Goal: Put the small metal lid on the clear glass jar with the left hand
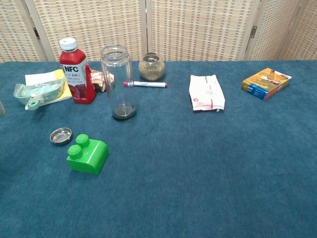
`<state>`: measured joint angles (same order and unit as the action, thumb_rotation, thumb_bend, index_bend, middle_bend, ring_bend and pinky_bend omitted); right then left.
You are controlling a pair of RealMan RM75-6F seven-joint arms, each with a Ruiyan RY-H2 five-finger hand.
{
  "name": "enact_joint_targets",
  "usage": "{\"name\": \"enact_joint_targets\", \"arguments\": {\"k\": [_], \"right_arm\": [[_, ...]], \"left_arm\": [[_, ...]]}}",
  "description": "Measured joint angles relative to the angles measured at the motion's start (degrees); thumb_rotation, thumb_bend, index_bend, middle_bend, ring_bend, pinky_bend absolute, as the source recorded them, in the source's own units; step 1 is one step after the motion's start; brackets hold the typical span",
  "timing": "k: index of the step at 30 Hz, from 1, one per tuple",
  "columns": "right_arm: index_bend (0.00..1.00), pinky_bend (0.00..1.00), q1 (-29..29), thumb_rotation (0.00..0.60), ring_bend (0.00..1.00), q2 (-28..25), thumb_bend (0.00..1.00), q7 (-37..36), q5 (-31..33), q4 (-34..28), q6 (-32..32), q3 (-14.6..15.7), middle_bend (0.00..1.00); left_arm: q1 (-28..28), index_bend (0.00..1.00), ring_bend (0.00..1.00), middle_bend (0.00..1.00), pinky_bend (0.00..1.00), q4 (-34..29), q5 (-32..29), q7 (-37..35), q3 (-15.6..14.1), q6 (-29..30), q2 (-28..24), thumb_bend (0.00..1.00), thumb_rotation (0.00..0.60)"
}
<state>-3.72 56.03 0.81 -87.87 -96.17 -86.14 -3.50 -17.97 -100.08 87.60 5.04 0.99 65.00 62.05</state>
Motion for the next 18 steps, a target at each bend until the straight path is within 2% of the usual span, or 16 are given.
{"name": "enact_joint_targets", "arguments": {"k": [10,18], "right_arm": [[0.05,0.28,0.02,0.600,0.11,0.21,0.44,0.27,0.01,-0.11,0.12,0.12,0.20],[0.05,0.28,0.20,0.600,0.12,0.10,0.44,0.29,0.07,-0.19,0.05,0.23,0.20]], "left_arm": [[-5.20,0.23,0.95,1.00,1.00,-0.23,-7.96,3.54,-0.56,-10.83,-0.06,0.32,0.600],[-8.50,0.23,0.95,1.00,1.00,0.02,-12.35,6.61,-0.91,-16.08,1.49,0.32,0.600]]}}
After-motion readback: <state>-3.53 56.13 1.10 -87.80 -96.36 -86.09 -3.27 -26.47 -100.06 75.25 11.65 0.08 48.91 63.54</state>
